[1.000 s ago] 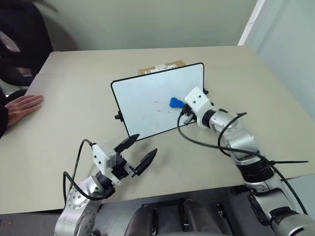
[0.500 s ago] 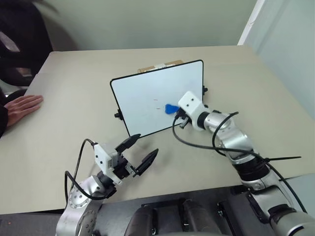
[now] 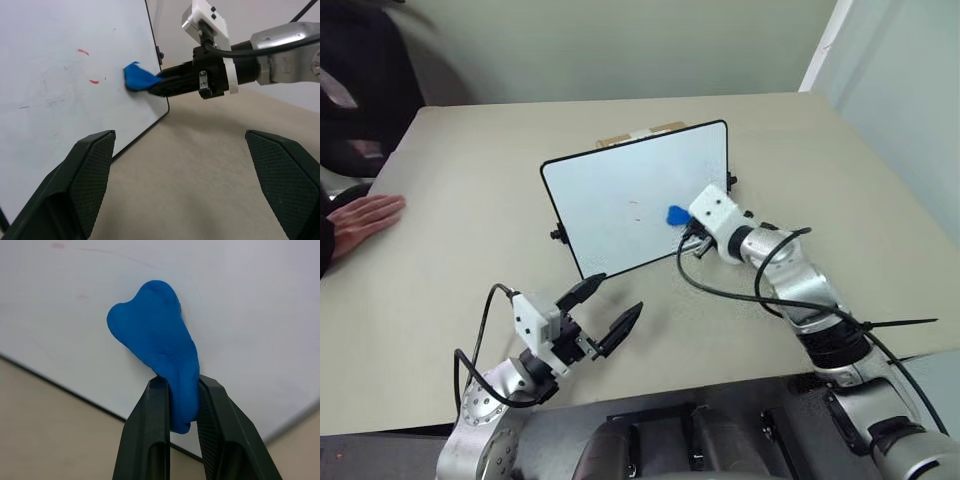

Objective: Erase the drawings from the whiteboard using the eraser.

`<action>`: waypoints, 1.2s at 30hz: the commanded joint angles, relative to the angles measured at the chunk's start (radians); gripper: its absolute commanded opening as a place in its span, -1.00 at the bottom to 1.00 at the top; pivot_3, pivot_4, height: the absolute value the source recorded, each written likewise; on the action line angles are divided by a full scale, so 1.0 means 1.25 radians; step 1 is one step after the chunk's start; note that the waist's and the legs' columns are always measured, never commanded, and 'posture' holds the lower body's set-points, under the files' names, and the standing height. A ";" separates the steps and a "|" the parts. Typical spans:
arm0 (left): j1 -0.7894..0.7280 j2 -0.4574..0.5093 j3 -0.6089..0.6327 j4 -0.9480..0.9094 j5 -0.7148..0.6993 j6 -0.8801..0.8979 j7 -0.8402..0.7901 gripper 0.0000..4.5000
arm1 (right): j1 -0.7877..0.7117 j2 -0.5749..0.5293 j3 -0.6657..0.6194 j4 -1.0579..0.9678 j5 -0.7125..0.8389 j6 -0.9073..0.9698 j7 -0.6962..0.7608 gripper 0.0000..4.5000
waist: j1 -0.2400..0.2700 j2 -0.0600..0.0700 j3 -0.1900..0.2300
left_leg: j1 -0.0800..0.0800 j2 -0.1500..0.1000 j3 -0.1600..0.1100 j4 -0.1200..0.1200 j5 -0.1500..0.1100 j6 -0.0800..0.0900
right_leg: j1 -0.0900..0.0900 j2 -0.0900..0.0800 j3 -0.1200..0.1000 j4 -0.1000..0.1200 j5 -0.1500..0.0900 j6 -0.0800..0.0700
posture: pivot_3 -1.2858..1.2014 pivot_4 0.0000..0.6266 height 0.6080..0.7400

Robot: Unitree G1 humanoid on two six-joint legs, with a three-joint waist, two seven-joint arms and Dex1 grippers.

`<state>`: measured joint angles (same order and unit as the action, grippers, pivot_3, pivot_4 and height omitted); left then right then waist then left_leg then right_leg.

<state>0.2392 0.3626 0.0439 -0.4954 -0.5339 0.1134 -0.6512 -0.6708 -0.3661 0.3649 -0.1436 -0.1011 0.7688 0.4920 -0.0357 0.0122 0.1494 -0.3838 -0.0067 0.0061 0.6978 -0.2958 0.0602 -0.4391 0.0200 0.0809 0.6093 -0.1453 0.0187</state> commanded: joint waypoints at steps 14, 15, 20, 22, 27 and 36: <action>0.011 -0.007 0.004 -0.042 -0.004 -0.020 0.004 1.00 | -0.109 0.078 -0.001 0.023 -0.011 -0.049 0.010 -0.79 | -0.001 0.000 0.000 | 0.000 0.001 0.000 -0.001 0.001 -0.004 | -0.001 0.000 0.000 0.000 -0.002 -0.001 | 0.03 -0.52 1.00; 0.015 -0.007 0.004 -0.043 -0.004 -0.021 0.004 1.00 | -0.120 0.083 -0.008 0.029 -0.010 -0.050 0.005 -0.79 | -0.001 0.000 0.000 | 0.000 0.001 0.000 -0.001 0.000 -0.003 | -0.001 0.000 0.000 0.000 -0.002 -0.002 | 0.03 -0.52 1.00; 0.032 -0.007 0.007 -0.056 -0.004 -0.024 0.006 1.00 | -0.154 0.106 -0.032 0.033 -0.001 -0.062 -0.007 -0.79 | 0.000 0.000 0.000 | 0.000 0.001 0.000 -0.001 0.000 -0.001 | -0.001 0.001 -0.001 0.001 -0.001 -0.003 | 0.03 -0.52 1.00; 0.036 -0.007 0.008 -0.061 -0.004 -0.023 0.007 1.00 | -0.155 0.112 -0.031 0.037 -0.001 -0.064 -0.006 -0.79 | 0.000 0.000 0.000 | 0.000 0.001 0.000 -0.001 0.000 -0.001 | -0.001 0.001 0.000 0.000 -0.001 -0.003 | 0.03 -0.52 1.00; 0.044 -0.004 0.008 -0.075 -0.003 -0.019 0.011 1.00 | -0.114 0.089 0.025 0.065 -0.021 -0.046 0.025 -0.79 | 0.001 0.000 0.000 | 0.000 0.001 0.000 -0.001 0.002 -0.007 | -0.001 0.001 -0.001 0.000 -0.003 -0.002 | 0.03 -0.52 1.00; 0.044 0.000 0.013 -0.076 -0.005 -0.017 0.013 1.00 | -0.055 0.046 0.086 0.034 -0.034 0.001 0.076 -0.79 | 0.000 0.000 0.000 | 0.001 0.001 0.000 0.000 0.001 -0.002 | 0.000 0.001 0.000 0.001 0.000 -0.003 | 0.03 -0.52 1.00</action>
<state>0.2940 0.3569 0.0510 -0.5498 -0.5359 0.1059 -0.6318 -0.7266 -0.3068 0.4651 -0.0834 -0.1248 0.7607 0.5780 -0.0355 0.0122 0.1494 -0.3829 -0.0053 0.0062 0.6973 -0.2942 0.0581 -0.4396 0.0208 0.0803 0.6102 -0.1455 0.0157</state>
